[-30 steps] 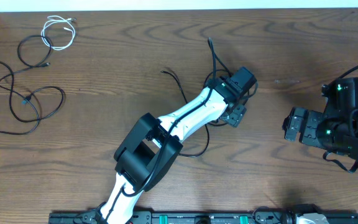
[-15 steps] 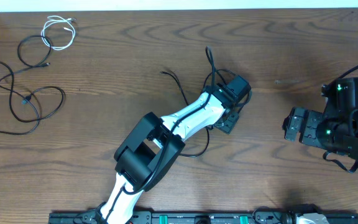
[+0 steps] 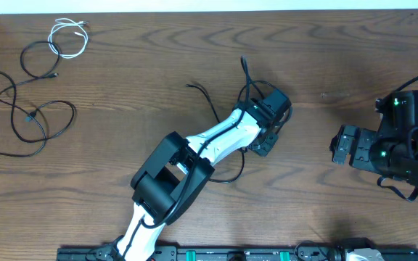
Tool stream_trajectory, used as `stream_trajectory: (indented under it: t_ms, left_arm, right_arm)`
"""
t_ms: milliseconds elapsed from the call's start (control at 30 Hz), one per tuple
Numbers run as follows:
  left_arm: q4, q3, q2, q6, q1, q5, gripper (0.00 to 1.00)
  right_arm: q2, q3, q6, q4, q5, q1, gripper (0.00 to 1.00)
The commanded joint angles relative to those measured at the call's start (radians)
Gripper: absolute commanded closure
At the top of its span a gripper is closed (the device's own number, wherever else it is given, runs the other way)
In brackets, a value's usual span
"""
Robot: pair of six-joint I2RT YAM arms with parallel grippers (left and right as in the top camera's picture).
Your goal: Untangle cables
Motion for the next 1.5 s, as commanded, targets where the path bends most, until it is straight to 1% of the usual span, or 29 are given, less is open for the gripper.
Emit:
stream_trajectory:
  t_ms: [0,33,100,300,433,533,633,700,800,867,967,1000,1033,1067,1100,1133,1167,1267,1333,1467]
  left_arm:
    - [-0.015,-0.045,0.032,0.006,-0.001,0.024,0.86]
    - [-0.017,-0.045,0.032,0.006,-0.001,0.02,0.89]
    - [-0.023,-0.045,0.032,0.006,-0.001,0.007,0.92]
    - [-0.066,-0.042,0.022,0.005,0.0,0.006,0.93]
    - [-0.112,-0.03,-0.037,-0.009,0.01,0.006,0.93]
    - [-0.124,-0.029,-0.117,-0.088,0.031,0.006,0.92]
    - [-0.142,-0.029,-0.23,-0.196,0.059,0.007,0.92]
    - [-0.165,-0.029,-0.311,-0.24,0.077,0.006,0.93]
    - [-0.2,-0.029,-0.432,-0.259,0.101,0.006,0.93]
    - [-0.196,-0.029,-0.507,-0.259,0.114,0.006,0.93]
    - [-0.17,-0.029,-0.56,-0.258,0.121,0.006,0.92]
    - [-0.163,-0.029,-0.565,-0.258,0.12,0.006,0.83]
    - [-0.16,-0.03,-0.564,-0.258,0.119,0.006,0.65]
    - [-0.158,-0.03,-0.557,-0.258,0.119,0.006,0.52]
    - [-0.151,-0.03,-0.545,-0.258,0.119,0.006,0.34]
    - [-0.145,-0.031,-0.535,-0.258,0.119,0.006,0.26]
    - [-0.134,-0.031,-0.518,-0.258,0.119,0.006,0.21]
    - [-0.08,-0.031,-0.45,-0.258,0.119,0.006,0.12]
    - [-0.031,-0.031,-0.396,-0.258,0.119,0.006,0.1]
    - [0.076,-0.031,-0.283,-0.258,0.119,0.006,0.09]
  right_arm:
    - [0.0,0.005,0.006,-0.002,0.005,-0.006,0.01]
    - [0.0,0.005,0.006,-0.002,0.005,-0.006,0.01]
    - [0.0,0.005,0.006,-0.002,0.005,-0.006,0.01]
    - [0.0,0.005,0.006,-0.002,0.005,-0.006,0.01]
    - [0.0,0.005,0.006,-0.002,0.005,-0.006,0.01]
    - [0.0,0.005,0.006,-0.002,0.005,-0.006,0.01]
    - [0.0,0.005,0.006,-0.002,0.005,-0.006,0.01]
    - [0.0,0.005,0.006,-0.001,0.005,-0.006,0.01]
    - [0.0,0.005,0.006,-0.002,0.005,-0.006,0.01]
    - [0.0,0.005,0.006,-0.002,0.005,-0.006,0.01]
    - [0.0,0.005,0.006,-0.002,0.005,-0.006,0.01]
    - [0.0,0.005,0.006,-0.001,0.005,-0.006,0.01]
    - [0.0,0.005,0.006,-0.002,0.005,-0.006,0.01]
    - [0.0,0.005,0.006,-0.002,0.005,-0.006,0.01]
    - [0.0,0.005,0.006,-0.001,0.005,-0.006,0.01]
    - [0.0,0.005,0.006,-0.002,0.005,-0.006,0.01]
    - [0.0,0.005,0.006,-0.002,0.005,-0.006,0.01]
    - [0.0,0.005,0.006,-0.002,0.005,-0.006,0.01]
    - [0.0,0.005,0.006,-0.002,0.005,-0.006,0.01]
    - [0.0,0.005,0.006,-0.001,0.005,-0.006,0.01]
